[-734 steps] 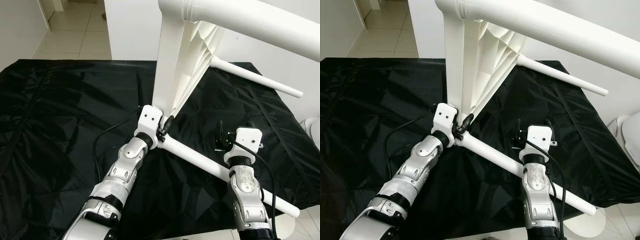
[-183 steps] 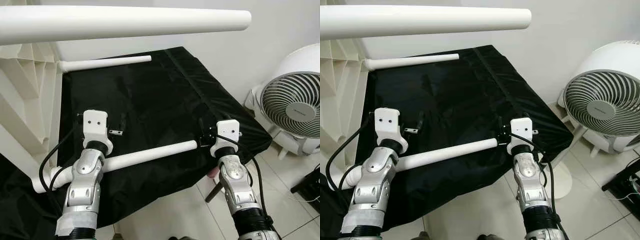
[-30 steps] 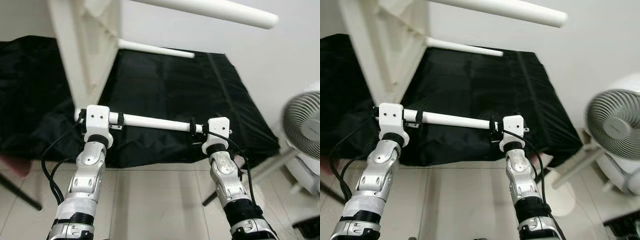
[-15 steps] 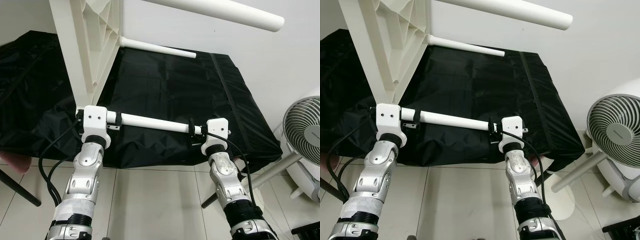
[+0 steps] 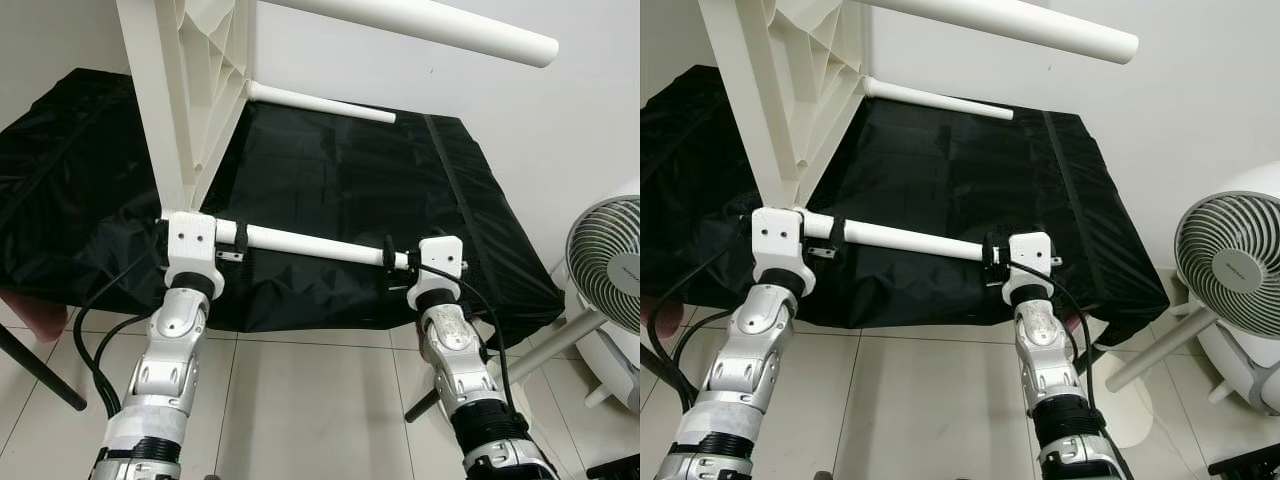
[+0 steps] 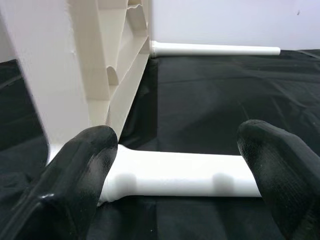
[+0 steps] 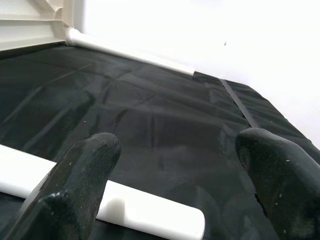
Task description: Building children table
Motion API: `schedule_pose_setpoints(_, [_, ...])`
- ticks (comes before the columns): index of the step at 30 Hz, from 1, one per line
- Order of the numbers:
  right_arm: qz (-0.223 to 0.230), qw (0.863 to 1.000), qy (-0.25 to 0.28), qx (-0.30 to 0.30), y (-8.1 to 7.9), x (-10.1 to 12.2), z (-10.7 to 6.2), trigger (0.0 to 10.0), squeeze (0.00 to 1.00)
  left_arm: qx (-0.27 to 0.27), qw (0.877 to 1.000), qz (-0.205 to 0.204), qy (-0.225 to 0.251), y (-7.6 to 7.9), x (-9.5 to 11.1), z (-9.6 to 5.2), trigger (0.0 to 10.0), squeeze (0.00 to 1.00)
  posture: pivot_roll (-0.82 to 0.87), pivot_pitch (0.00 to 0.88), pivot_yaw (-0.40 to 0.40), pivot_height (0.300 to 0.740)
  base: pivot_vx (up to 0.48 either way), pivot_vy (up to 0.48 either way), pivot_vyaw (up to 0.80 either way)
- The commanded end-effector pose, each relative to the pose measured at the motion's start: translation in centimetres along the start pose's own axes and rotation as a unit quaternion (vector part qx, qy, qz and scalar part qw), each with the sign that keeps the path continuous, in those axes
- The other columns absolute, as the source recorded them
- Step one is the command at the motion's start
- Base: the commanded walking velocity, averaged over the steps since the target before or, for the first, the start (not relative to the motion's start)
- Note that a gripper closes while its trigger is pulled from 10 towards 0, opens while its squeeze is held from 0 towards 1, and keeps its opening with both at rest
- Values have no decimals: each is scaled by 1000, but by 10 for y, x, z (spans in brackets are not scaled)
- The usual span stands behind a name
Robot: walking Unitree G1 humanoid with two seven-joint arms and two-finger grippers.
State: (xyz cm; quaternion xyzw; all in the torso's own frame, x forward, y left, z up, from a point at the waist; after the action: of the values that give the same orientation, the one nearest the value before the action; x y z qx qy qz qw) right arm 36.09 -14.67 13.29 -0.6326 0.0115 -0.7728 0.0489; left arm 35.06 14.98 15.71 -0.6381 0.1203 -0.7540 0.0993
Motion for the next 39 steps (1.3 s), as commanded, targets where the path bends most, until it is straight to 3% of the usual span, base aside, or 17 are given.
schedule_pose_setpoints(1, [-1,1000,-5,-14,10,-1,-2,10000,0,-72,997,-3,24,20,8,0,10000,0,116,10,-70,740,0,0,-788])
schedule_pose_setpoints(7, [-3,1000,-3,-12,9,0,-1,10000,0,-69,997,-7,23,21,8,2,10000,0,112,8,-73,740,0,0,-720])
schedule_pose_setpoints(39, [6,1000,9,3,2,4,2,10000,0,-56,998,-10,24,8,9,6,10000,0,119,0,-72,740,0,0,0])
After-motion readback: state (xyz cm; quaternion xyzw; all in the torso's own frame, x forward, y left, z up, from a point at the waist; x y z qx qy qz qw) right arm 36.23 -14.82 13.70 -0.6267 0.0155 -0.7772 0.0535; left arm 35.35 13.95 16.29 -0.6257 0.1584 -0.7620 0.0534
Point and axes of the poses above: a point about 5 cm out from each wrist's last joint towards the gripper, its own z axis pointing out of the wrist towards the gripper, its own x axis along the axis of the wrist's last joint, y = z × x, the point moved 4 cm from there along z, pointing out of the wrist towards the gripper, and after that the axes turned 13 degrees about z, right-handed, at the moved point
